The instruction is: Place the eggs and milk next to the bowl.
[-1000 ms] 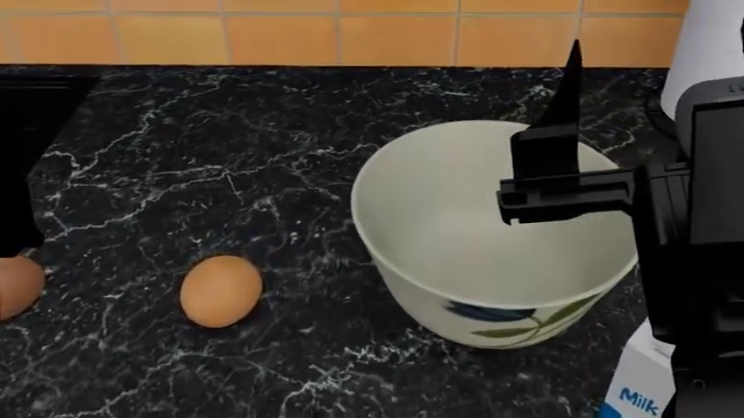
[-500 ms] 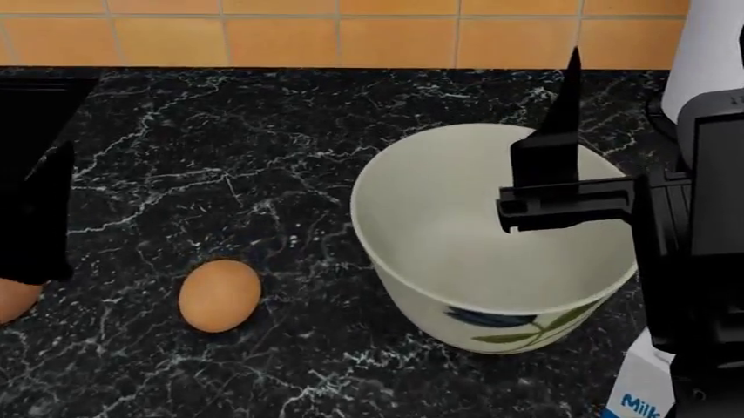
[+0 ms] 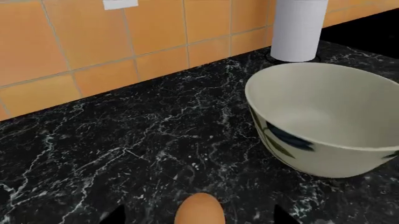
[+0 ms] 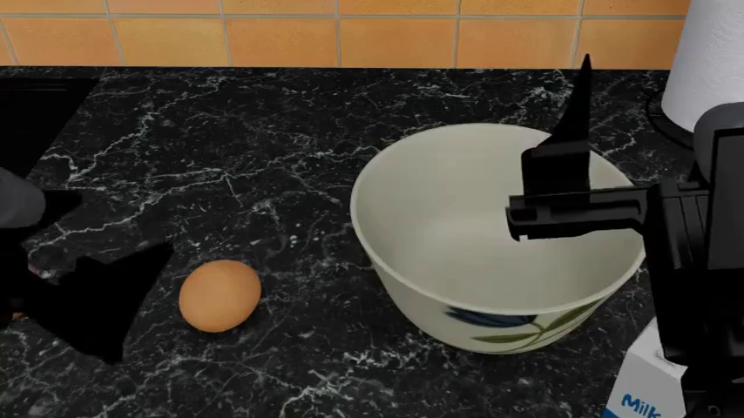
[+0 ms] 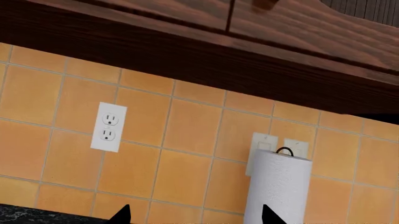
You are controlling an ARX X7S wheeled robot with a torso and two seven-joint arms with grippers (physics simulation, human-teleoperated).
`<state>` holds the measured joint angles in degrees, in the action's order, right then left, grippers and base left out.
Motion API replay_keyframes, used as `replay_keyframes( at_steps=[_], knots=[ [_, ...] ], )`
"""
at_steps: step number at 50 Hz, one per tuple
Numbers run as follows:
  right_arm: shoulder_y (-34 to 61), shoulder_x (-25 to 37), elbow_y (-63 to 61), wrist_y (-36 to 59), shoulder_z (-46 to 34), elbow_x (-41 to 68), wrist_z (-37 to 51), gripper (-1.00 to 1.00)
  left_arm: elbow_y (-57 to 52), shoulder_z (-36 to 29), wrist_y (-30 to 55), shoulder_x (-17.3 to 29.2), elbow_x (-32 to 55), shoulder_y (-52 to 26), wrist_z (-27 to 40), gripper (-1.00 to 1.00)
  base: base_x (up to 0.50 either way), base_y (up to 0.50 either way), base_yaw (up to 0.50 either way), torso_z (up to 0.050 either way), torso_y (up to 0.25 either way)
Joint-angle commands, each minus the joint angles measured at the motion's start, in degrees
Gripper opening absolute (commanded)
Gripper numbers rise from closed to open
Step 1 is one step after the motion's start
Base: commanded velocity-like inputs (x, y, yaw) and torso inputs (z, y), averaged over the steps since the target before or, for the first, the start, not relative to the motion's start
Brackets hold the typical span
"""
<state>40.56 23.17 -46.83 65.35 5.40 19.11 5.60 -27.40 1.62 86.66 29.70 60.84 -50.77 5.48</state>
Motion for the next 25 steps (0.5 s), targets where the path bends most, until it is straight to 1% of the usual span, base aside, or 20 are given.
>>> replay_keyframes(
  at_steps=[1, 5, 25],
  knots=[
    [-0.4, 0.05, -0.14, -0.1, 0.21, 0.25, 0.22, 1.0, 4.11, -4.83, 2.34, 2.91, 8.35, -2.93, 2.12, 1.0, 0.0, 0.0, 0.0, 0.0, 0.0],
    [-0.42, 0.04, -0.02, -0.29, 0.16, 0.3, 0.29, 1.0, 5.07, -6.99, 1.29, 3.68, 8.81, -2.92, 1.94, 1.0, 0.0, 0.0, 0.0, 0.0, 0.0],
    [-1.34, 0.1, -0.64, -0.31, 0.8, 0.87, 0.67, 1.0, 12.69, -19.35, -6.77, 4.03, -0.62, -4.89, -3.67, 1.0, 0.0, 0.0, 0.0, 0.0, 0.0]
  ],
)
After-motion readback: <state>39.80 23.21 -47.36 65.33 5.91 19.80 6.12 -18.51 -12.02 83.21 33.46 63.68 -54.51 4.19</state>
